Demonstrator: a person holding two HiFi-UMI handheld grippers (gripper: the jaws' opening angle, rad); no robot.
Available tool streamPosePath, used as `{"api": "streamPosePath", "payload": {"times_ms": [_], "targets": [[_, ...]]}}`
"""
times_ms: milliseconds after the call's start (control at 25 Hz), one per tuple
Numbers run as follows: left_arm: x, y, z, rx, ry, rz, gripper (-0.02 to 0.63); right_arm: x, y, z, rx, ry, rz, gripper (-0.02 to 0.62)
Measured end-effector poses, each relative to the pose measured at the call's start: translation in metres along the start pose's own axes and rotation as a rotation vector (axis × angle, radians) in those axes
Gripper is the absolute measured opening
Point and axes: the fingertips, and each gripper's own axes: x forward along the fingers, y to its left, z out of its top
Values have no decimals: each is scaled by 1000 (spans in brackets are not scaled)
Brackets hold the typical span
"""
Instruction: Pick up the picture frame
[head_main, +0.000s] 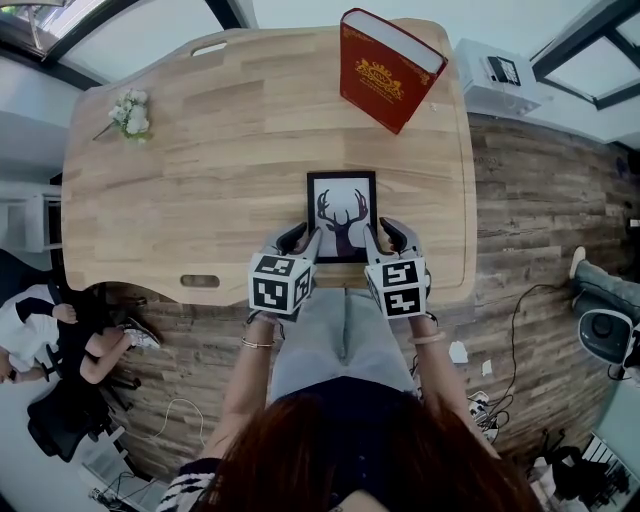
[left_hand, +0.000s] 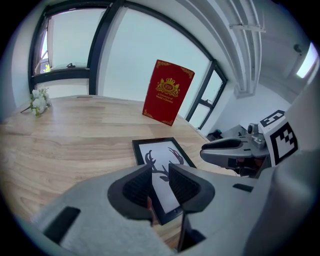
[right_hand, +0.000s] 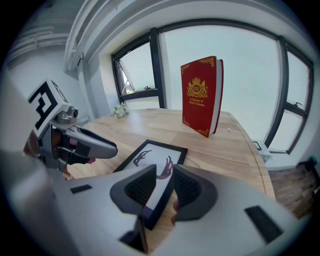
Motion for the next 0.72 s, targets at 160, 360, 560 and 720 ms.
{"api": "streamPosePath", "payload": {"times_ms": [160,360,560,720], "targets": [[8,5,-10,-20,24,1,110,7,0,-9,23,22,4,91],[15,13,-18,-41,41,18,112,15,-5,-22,25,49,-4,95],[23,19,-25,-56,63,22,125,23,-4,-29,40,66,2,101],[29,24,-29,-71,78,26,126,28,-5,-34,55,79,6,108]]}}
